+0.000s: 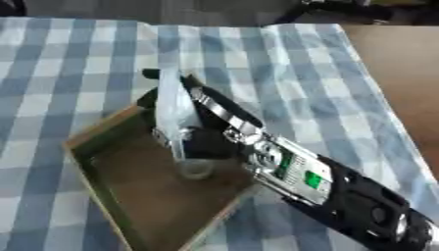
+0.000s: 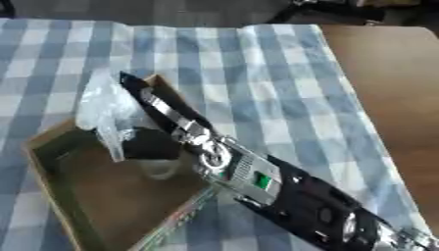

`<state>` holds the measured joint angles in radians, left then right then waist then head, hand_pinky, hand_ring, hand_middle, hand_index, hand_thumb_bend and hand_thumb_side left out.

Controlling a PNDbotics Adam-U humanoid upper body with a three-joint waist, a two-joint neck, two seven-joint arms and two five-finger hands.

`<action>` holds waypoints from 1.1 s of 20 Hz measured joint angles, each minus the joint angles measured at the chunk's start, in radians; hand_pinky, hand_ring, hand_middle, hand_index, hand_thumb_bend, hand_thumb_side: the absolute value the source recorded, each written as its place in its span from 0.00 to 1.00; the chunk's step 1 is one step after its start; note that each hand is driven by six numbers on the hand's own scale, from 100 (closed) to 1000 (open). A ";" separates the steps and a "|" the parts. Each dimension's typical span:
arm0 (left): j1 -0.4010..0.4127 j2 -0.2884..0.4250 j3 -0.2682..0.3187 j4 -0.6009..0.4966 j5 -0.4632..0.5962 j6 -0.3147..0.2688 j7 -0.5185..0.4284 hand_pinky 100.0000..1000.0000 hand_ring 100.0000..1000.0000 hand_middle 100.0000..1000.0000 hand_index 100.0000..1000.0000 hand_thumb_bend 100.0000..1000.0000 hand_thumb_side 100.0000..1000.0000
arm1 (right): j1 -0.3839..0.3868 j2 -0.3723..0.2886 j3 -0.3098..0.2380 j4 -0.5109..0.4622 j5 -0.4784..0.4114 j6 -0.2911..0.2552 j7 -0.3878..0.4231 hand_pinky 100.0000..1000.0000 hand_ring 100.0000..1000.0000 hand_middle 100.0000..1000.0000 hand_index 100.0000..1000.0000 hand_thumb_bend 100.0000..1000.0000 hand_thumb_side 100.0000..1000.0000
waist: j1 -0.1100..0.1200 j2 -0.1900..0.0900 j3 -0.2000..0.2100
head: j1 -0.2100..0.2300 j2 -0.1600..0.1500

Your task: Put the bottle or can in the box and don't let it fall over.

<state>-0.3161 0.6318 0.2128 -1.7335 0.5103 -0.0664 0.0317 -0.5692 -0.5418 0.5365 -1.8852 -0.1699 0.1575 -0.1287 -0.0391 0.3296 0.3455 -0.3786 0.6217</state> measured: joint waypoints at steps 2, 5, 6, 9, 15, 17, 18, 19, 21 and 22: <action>0.001 0.000 0.000 -0.002 0.000 0.000 0.000 0.98 1.00 1.00 0.55 0.00 0.54 | 0.007 -0.002 -0.005 -0.011 0.010 0.028 0.017 0.80 0.88 1.00 0.75 0.00 0.41 | 0.000 0.000 -0.002 | 0.002 0.000; 0.006 0.000 0.000 -0.005 -0.001 0.000 0.000 0.98 1.00 1.00 0.55 0.00 0.54 | 0.016 -0.010 -0.012 -0.029 0.030 0.060 0.048 0.83 0.94 1.00 0.83 0.00 0.41 | 0.001 -0.001 -0.007 | 0.003 0.000; 0.008 0.000 0.000 -0.005 -0.001 -0.001 0.001 0.98 1.00 1.00 0.55 0.00 0.54 | 0.018 -0.012 -0.013 -0.035 0.041 0.069 0.061 0.85 0.97 1.00 0.87 0.00 0.37 | 0.001 -0.002 -0.009 | 0.003 0.001; 0.009 0.001 0.001 -0.006 -0.001 -0.001 0.001 0.98 1.00 1.00 0.55 0.00 0.54 | 0.031 -0.021 -0.026 -0.059 0.079 0.091 0.101 0.89 1.00 1.00 0.91 0.00 0.32 | 0.001 -0.003 -0.015 | 0.007 0.001; 0.017 0.001 0.003 -0.006 -0.001 -0.002 0.002 0.98 1.00 1.00 0.55 0.00 0.54 | 0.043 -0.028 -0.056 -0.085 0.133 0.129 0.181 0.95 1.00 1.00 0.96 0.00 0.28 | 0.005 -0.008 -0.019 | 0.008 0.001; 0.017 0.001 0.006 -0.009 -0.002 -0.002 0.002 0.98 1.00 1.00 0.55 0.00 0.54 | 0.044 -0.028 -0.064 -0.089 0.143 0.134 0.210 0.97 1.00 1.00 0.97 0.00 0.25 | 0.006 -0.008 -0.022 | 0.008 0.001; 0.017 0.001 0.006 -0.011 -0.002 -0.002 0.002 0.98 1.00 1.00 0.55 0.00 0.54 | 0.046 -0.028 -0.069 -0.090 0.148 0.136 0.225 0.97 1.00 1.00 0.97 0.00 0.23 | 0.006 -0.008 -0.023 | 0.008 0.001; 0.017 0.001 0.006 -0.012 -0.002 -0.002 0.002 0.98 1.00 1.00 0.55 0.00 0.54 | 0.049 -0.028 -0.072 -0.090 0.154 0.138 0.239 0.97 1.00 1.00 0.97 0.00 0.22 | 0.006 -0.008 -0.023 | 0.008 0.001; 0.018 0.001 0.006 -0.012 -0.003 -0.002 0.002 0.98 1.00 1.00 0.55 0.00 0.54 | 0.052 -0.028 -0.078 -0.090 0.167 0.143 0.270 0.98 1.00 1.00 0.98 0.00 0.20 | 0.006 -0.008 -0.024 | 0.008 0.002; 0.018 0.001 0.006 -0.012 -0.004 -0.002 0.002 0.98 1.00 1.00 0.55 0.00 0.54 | 0.052 -0.028 -0.081 -0.090 0.174 0.145 0.286 0.98 1.00 1.00 0.98 0.00 0.20 | 0.006 -0.008 -0.024 | 0.008 0.002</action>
<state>-0.2980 0.6332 0.2185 -1.7457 0.5064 -0.0682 0.0336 -0.5174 -0.5703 0.4552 -1.9753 0.0039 0.3026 0.1570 -0.0330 0.3220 0.3217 -0.3709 0.6233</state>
